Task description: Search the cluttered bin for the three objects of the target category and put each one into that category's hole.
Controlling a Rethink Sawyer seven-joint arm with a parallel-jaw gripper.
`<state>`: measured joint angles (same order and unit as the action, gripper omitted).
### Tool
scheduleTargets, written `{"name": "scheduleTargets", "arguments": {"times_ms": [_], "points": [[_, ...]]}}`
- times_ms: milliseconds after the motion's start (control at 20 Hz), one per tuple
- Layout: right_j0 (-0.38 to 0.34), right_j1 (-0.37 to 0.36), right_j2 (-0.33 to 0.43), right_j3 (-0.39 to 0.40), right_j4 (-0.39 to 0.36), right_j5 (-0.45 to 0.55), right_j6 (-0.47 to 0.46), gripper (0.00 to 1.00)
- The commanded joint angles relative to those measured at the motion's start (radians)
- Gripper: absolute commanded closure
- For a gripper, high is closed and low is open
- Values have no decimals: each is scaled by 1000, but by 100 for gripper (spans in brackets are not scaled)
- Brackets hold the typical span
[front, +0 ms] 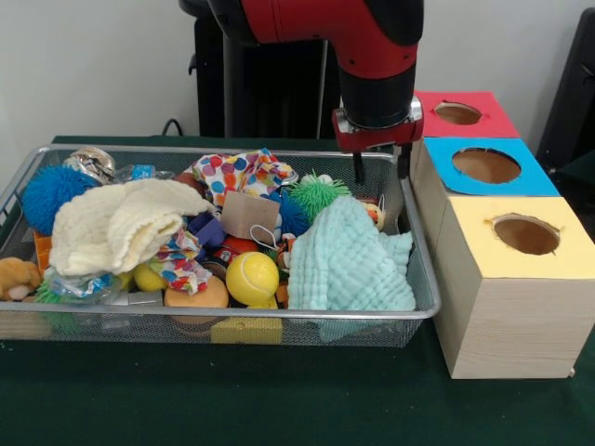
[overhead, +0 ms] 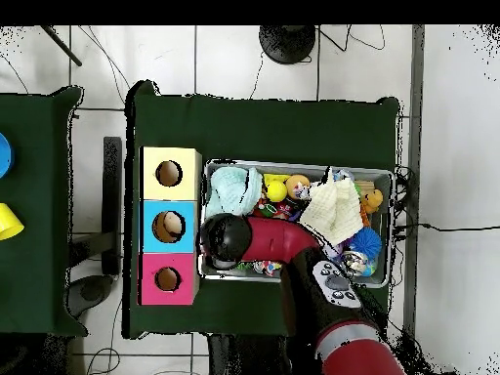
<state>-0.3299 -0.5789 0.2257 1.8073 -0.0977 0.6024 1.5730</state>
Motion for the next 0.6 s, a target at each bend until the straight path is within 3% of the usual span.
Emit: {"name": "scheduleTargets", "arguments": {"times_ms": [50, 300, 600], "points": [[-19, -56, 55, -103, 1, 165, 9, 0], [-17, -85, 53, -126, -16, 207, -5, 0], [-10, -78, 49, -163, -86, 92, -38, 0]]}}
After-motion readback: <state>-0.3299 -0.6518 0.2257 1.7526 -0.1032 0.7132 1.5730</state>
